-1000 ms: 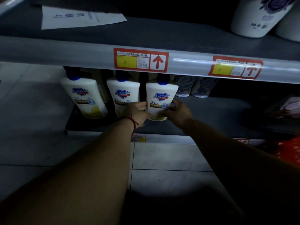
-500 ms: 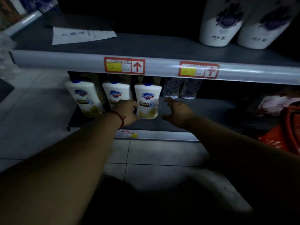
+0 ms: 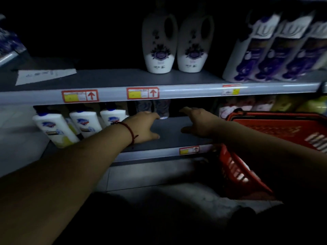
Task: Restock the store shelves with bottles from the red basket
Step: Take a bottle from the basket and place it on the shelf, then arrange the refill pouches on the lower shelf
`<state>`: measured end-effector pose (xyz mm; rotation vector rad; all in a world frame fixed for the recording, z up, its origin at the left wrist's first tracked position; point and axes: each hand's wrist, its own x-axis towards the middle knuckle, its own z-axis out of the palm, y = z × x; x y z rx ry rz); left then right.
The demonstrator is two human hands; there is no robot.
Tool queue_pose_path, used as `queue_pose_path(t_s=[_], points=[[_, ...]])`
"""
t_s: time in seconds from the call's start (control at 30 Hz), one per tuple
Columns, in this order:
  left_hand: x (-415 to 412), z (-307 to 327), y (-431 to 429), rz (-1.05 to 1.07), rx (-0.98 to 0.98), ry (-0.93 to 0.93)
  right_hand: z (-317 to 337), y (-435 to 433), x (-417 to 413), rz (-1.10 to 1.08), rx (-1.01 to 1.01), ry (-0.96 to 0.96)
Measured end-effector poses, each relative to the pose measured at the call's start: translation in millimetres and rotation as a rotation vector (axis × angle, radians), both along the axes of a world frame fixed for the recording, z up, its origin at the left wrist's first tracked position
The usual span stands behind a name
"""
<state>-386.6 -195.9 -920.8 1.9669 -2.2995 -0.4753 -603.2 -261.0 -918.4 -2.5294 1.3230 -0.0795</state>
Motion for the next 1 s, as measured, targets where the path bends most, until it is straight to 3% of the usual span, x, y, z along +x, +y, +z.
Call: queue_pose_path(t_s=[0.47,0.63,1.0], points=[[-154.3,13.8,-60.2,-0.252,-0.048,-0.024,5.6,1.4,-157.6,-0.360,-0.009,-0.127],[-196.7,-2.6,-66.7,-0.329,-0.044,0.064,4.1,2.7,-203.0,-0.452,0.046,-0.126],[-274.8,-13.2,-104.9,-0.484,-0.023,0.076,-15.7,-6.2,-277.2,-0.612,0.128,-0.043]])
